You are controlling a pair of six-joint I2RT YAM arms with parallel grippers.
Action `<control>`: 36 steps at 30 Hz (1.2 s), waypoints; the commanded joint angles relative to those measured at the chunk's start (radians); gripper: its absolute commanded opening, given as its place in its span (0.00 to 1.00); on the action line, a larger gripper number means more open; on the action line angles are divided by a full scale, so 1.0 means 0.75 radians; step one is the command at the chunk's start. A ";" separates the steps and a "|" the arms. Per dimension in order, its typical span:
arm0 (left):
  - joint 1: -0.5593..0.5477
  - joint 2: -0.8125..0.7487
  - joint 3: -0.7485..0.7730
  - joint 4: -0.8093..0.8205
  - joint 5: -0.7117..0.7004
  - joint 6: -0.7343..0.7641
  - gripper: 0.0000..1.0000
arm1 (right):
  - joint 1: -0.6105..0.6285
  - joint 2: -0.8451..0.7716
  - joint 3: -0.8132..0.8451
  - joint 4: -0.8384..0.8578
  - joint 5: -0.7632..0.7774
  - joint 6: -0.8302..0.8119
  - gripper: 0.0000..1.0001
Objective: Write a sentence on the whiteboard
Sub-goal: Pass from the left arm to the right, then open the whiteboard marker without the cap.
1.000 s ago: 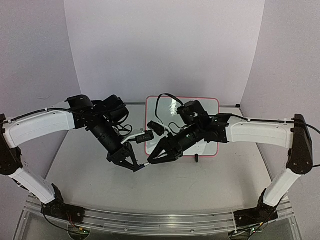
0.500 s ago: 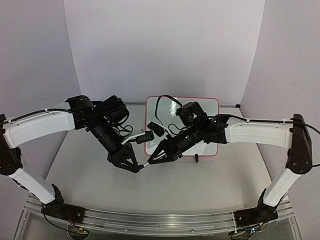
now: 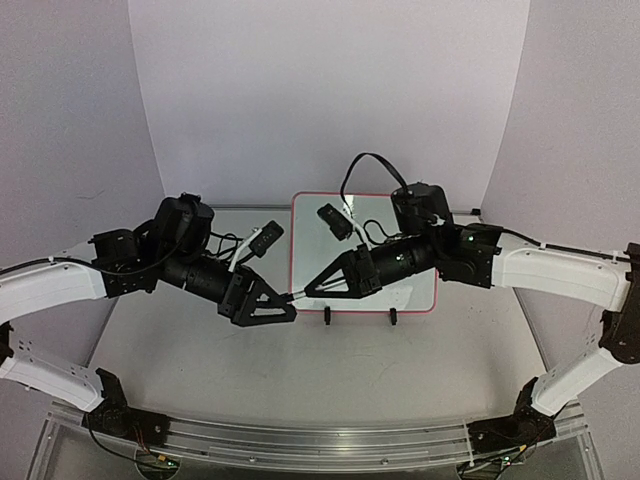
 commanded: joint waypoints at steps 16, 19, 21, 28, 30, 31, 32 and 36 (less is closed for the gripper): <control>0.029 -0.145 -0.112 0.300 0.201 -0.244 0.51 | 0.009 -0.073 -0.085 0.206 -0.066 0.099 0.00; 0.029 -0.139 -0.106 0.266 0.212 -0.231 0.44 | 0.010 -0.083 -0.088 0.208 -0.060 0.104 0.00; 0.029 -0.130 -0.107 0.268 0.230 -0.232 0.35 | 0.010 -0.089 -0.087 0.208 -0.057 0.105 0.00; 0.029 -0.113 -0.102 0.262 0.274 -0.228 0.40 | 0.009 -0.102 -0.089 0.208 -0.056 0.117 0.00; 0.029 -0.114 -0.102 0.266 0.276 -0.229 0.39 | 0.009 -0.102 -0.092 0.208 -0.056 0.119 0.00; 0.029 -0.114 -0.101 0.266 0.276 -0.227 0.37 | 0.009 -0.102 -0.094 0.208 -0.055 0.121 0.00; 0.029 -0.111 -0.100 0.263 0.276 -0.225 0.35 | 0.010 -0.102 -0.094 0.208 -0.055 0.122 0.00; 0.029 -0.105 -0.101 0.258 0.277 -0.214 0.09 | 0.009 -0.107 -0.094 0.208 -0.051 0.123 0.00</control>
